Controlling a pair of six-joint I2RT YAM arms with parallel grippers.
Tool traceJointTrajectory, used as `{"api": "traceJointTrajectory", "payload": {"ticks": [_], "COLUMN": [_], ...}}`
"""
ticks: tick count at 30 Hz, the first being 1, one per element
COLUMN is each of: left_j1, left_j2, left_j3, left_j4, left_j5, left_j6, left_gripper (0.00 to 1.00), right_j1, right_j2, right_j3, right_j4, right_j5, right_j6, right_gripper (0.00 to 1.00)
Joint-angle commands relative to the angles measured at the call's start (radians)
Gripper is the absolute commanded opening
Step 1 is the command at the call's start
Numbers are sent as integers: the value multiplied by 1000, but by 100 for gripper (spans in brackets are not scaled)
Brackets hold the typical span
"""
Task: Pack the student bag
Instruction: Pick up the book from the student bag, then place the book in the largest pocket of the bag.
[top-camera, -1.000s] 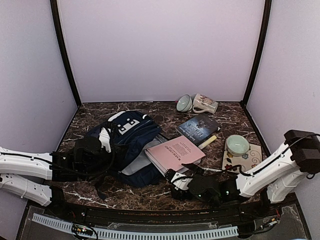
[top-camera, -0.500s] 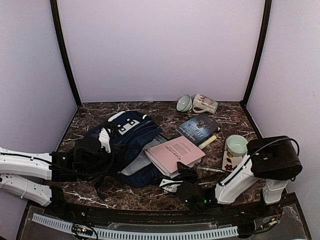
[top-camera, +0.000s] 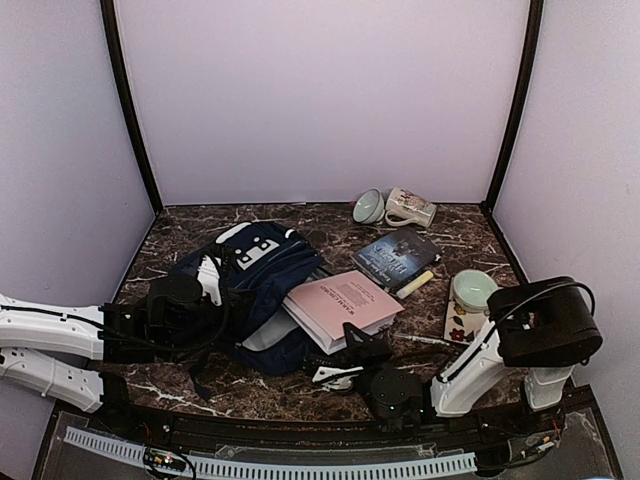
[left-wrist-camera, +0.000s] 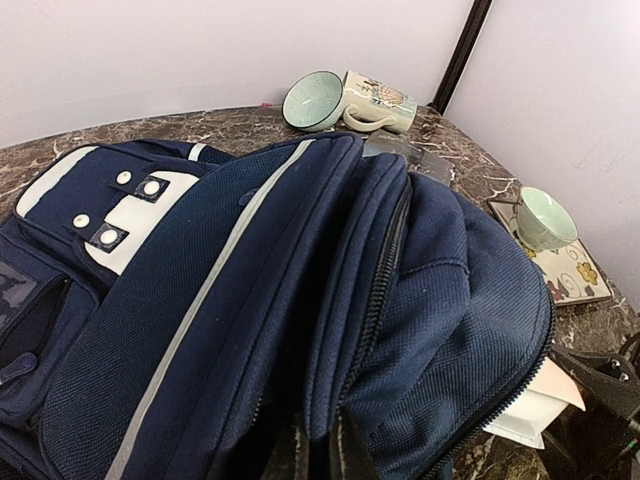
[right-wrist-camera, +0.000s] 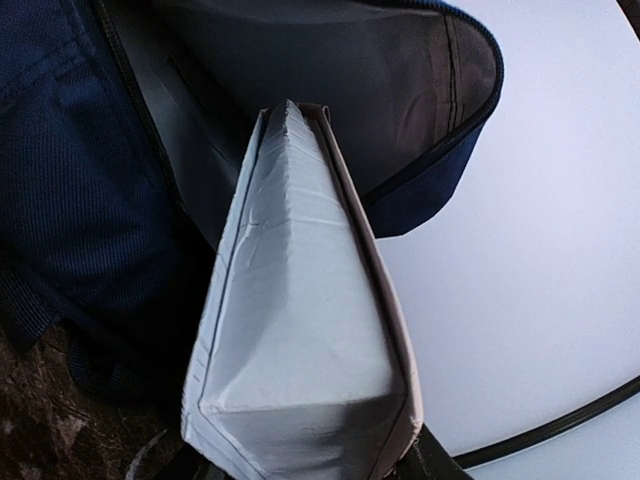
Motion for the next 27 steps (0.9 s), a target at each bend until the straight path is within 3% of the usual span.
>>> {"api": "traceJointTrajectory", "payload": {"ticks": [1, 9, 15, 19, 23, 27], "left_j1": [-5, -5, -5, -5, -5, -3], "left_j2": [-31, -33, -63, -108, -136, -149], "left_j3": [11, 26, 53, 51, 56, 64], "left_j4": [60, 45, -29, -53, -50, -41], "left_j5": [-9, 65, 69, 78, 92, 109], "left_j6": [1, 28, 48, 50, 55, 59], "left_gripper": [0, 0, 0, 0, 0, 0], "right_j1": [29, 34, 32, 14, 11, 12], "right_j2": [-18, -60, -179, -378, -675, -902], "right_j3": [52, 141, 30, -125, -190, -254], "right_j4": [76, -44, -40, -31, -323, -440], "right_j5": [-20, -157, -277, -329, -477, -655], "right_j6": [-94, -171, -137, -33, 180, 315], "right_gripper": [13, 9, 8, 0, 0, 0]}}
